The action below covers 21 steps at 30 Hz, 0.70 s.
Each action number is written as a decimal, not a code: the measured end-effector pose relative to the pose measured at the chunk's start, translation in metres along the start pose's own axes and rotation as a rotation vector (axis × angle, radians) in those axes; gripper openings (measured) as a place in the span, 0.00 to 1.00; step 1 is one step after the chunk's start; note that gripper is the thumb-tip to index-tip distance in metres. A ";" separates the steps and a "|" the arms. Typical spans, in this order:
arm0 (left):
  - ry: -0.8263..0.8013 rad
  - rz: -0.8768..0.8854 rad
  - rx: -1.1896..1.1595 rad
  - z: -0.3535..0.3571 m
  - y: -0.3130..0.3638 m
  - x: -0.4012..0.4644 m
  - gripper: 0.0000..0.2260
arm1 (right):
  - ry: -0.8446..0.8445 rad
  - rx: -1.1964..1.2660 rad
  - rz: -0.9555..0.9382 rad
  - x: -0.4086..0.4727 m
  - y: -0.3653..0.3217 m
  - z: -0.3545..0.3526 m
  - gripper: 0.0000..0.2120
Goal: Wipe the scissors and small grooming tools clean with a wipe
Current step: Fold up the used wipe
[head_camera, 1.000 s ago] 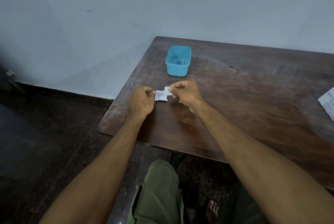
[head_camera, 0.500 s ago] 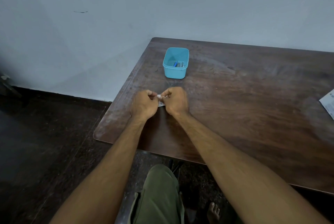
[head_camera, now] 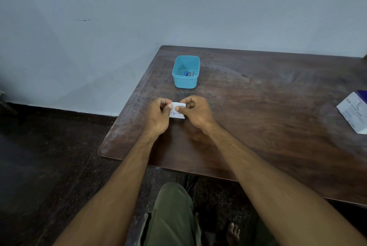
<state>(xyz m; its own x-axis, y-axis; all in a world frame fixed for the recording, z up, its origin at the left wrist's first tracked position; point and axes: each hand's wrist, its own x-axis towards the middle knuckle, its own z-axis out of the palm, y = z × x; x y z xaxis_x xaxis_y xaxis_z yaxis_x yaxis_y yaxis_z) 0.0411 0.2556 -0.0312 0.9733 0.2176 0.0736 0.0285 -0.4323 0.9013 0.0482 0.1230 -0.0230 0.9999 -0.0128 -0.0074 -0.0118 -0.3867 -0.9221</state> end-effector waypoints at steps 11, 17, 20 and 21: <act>-0.272 -0.054 -0.450 0.044 0.046 -0.042 0.06 | -0.027 0.360 0.098 -0.040 0.011 -0.090 0.07; -0.377 -0.116 -0.538 0.057 0.070 -0.056 0.05 | -0.017 0.432 0.100 -0.056 0.015 -0.123 0.08; -0.387 -0.121 -0.563 0.062 0.080 -0.062 0.06 | -0.002 0.485 0.094 -0.062 0.016 -0.133 0.07; -0.390 -0.119 -0.565 0.063 0.082 -0.064 0.06 | 0.009 0.493 0.090 -0.064 0.016 -0.135 0.08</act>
<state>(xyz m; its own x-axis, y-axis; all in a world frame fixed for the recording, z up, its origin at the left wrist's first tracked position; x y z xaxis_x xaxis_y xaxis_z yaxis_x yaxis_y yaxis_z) -0.0041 0.1508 0.0111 0.9847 -0.1405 -0.1029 0.1200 0.1196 0.9855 -0.0172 -0.0071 0.0147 0.9950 -0.0345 -0.0938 -0.0901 0.0976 -0.9911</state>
